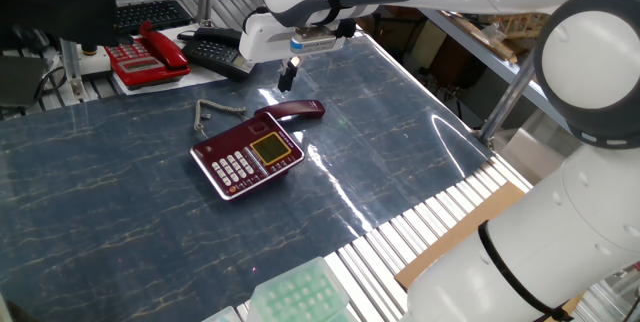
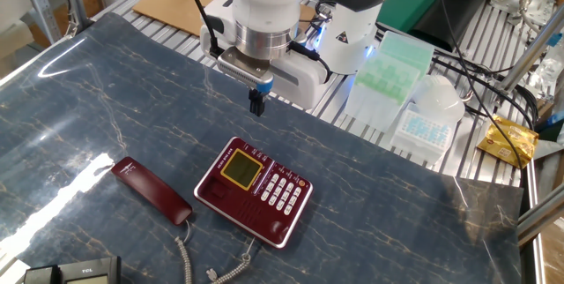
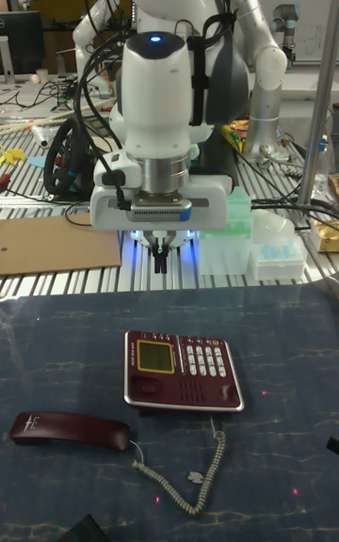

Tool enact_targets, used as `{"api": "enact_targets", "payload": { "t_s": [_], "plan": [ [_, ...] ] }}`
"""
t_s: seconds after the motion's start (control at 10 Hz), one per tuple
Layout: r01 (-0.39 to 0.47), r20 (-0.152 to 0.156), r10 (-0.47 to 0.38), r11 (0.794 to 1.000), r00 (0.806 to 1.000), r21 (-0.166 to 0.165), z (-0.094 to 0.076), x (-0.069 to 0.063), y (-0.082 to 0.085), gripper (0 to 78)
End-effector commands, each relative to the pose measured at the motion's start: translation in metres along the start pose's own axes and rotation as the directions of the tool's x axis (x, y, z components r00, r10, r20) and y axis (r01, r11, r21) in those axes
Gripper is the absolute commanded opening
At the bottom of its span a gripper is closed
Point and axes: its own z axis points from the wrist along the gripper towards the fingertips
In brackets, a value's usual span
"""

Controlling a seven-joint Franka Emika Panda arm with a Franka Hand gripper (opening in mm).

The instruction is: Place the handset of the telephone on the corresponding phone cradle

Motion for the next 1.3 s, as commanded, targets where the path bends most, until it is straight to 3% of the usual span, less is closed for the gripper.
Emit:
{"api": "enact_targets", "payload": {
  "t_s": [0.1,0.6,1.1,1.2,1.3],
  "plan": [
    [-0.408,-0.001,0.408,0.913,0.913,0.011,0.0,0.0,0.0,0.0],
    [-0.417,-0.001,0.417,0.909,0.909,0.015,0.0,0.0,0.0,0.0],
    [-0.49,0.009,0.49,0.871,0.872,0.023,-0.002,-0.011,-0.001,0.0],
    [-0.49,0.009,0.49,0.871,0.872,0.023,-0.002,-0.011,-0.001,0.0],
    [-0.517,0.008,0.517,0.856,0.856,0.023,-0.003,-0.021,-0.006,0.0]
  ]
}}
